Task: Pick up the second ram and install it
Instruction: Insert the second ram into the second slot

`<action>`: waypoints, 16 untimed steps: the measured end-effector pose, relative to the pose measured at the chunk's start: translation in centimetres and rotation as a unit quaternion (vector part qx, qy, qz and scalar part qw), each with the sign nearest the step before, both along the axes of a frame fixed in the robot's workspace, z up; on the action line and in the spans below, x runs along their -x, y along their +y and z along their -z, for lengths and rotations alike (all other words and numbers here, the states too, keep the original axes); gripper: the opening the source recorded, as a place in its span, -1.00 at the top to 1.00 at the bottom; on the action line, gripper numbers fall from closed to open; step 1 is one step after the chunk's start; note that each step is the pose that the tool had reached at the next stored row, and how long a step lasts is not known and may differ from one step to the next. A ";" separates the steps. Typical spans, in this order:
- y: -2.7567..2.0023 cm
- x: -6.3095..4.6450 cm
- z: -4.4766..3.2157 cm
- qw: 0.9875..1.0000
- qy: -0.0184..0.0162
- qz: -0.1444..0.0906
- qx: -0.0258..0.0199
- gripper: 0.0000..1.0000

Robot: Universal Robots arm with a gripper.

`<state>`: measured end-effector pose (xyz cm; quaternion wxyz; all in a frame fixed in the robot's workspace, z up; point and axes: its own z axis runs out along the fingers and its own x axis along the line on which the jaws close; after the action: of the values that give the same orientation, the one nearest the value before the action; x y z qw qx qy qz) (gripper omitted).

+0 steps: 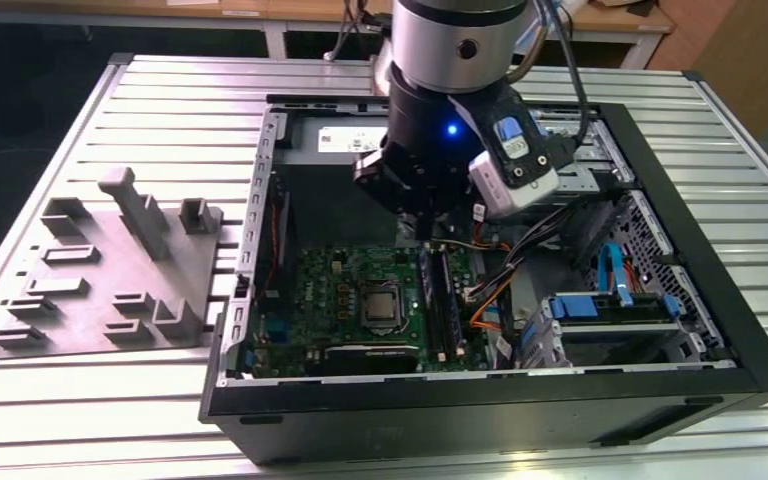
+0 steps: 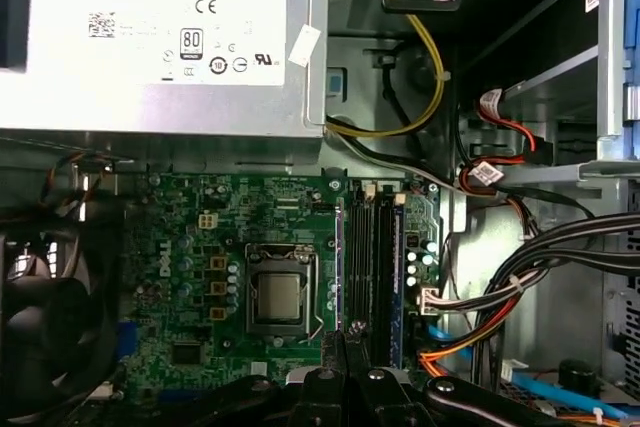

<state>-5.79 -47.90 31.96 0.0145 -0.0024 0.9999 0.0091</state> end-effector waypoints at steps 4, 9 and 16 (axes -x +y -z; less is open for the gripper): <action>0.00 -0.2 0.35 1.000 0.000 -0.004 0.000 0.77; 0.00 -0.2 0.73 1.000 0.000 -0.008 0.000 0.77; 0.00 -0.6 0.96 1.000 0.000 -0.008 0.000 0.77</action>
<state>-5.18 -47.90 31.01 0.0144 -0.0105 0.9998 0.0093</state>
